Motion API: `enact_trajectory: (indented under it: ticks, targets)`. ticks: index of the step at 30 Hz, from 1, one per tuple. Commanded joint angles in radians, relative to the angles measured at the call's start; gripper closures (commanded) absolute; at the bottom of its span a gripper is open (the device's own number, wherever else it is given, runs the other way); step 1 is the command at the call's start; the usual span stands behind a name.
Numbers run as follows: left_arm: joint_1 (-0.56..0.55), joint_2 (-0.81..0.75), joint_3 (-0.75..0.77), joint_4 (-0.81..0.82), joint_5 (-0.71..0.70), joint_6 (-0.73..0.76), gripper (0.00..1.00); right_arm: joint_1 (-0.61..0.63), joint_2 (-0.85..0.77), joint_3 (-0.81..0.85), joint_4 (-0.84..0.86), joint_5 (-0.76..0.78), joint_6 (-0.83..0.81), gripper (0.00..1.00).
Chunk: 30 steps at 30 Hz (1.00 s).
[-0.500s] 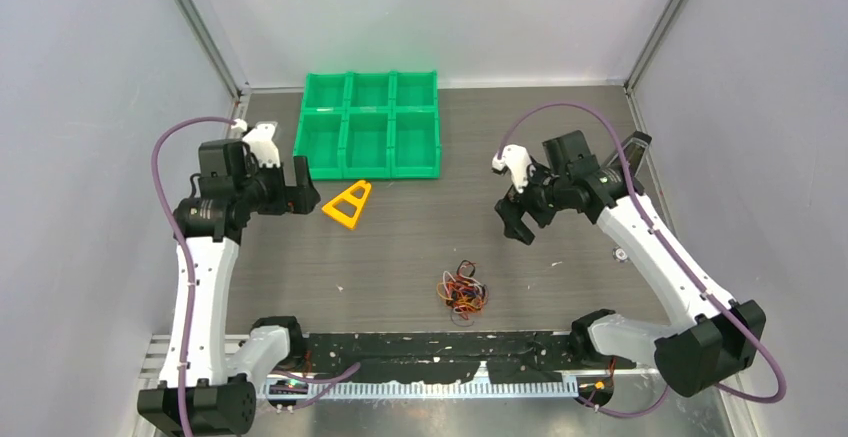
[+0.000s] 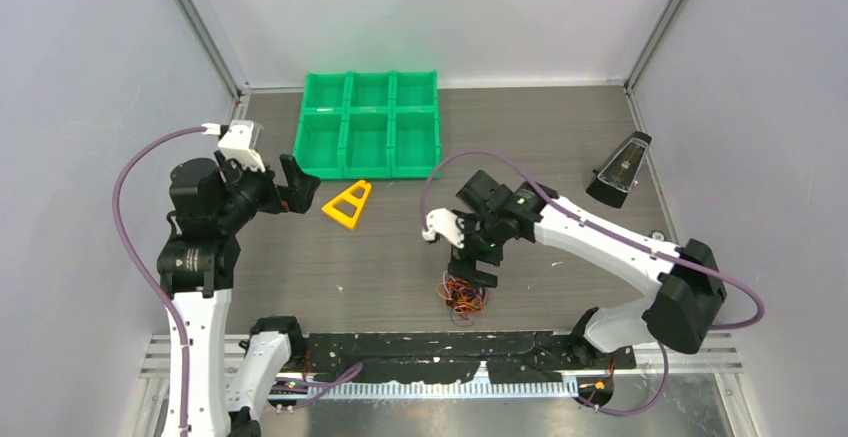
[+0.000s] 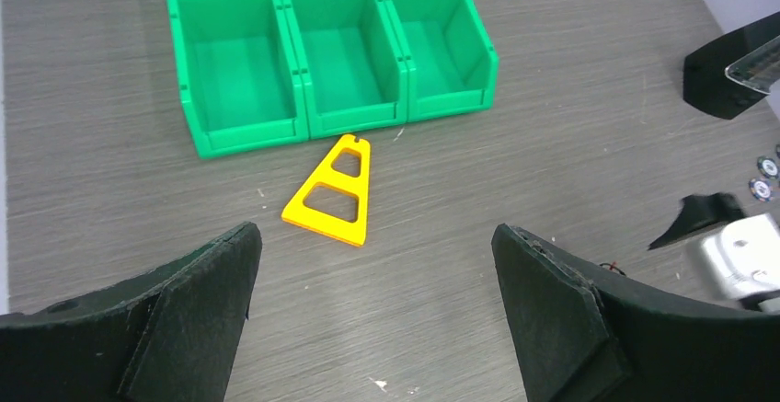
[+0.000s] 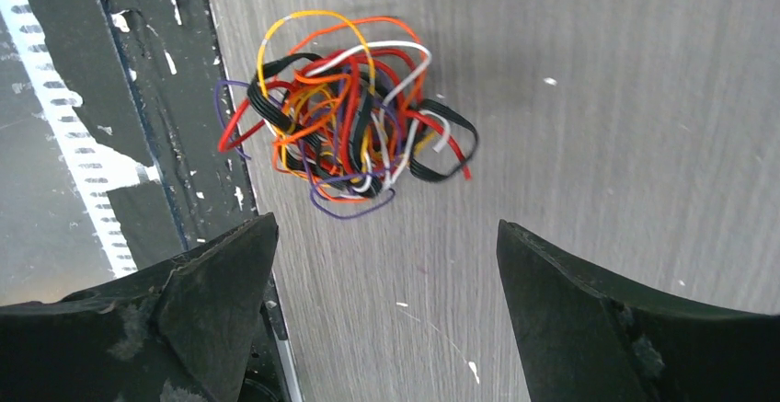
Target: Untangle the cables
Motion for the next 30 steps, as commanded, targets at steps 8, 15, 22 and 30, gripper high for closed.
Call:
enact_trajectory:
  ticks: [8, 15, 22, 30]
  targets:
    - [-0.002, 0.030, -0.080, 0.088, 0.136, -0.069, 0.01, 0.071, 0.208, -0.006, 0.069, -0.073, -0.025, 0.01]
    - [-0.003, 0.055, -0.124, 0.138, 0.197, -0.113, 0.01, 0.080, 0.313, -0.048, 0.096, -0.131, -0.024, 0.28]
    - [-0.102, 0.102, -0.184, 0.152, 0.282, -0.057, 0.01, 0.014, 0.177, 0.038, 0.127, -0.154, 0.023, 0.94]
    - [-0.319, 0.183, -0.237, 0.274, 0.369, 0.003, 0.01, -0.193, 0.020, 0.194, 0.190, -0.392, 0.197, 0.95]
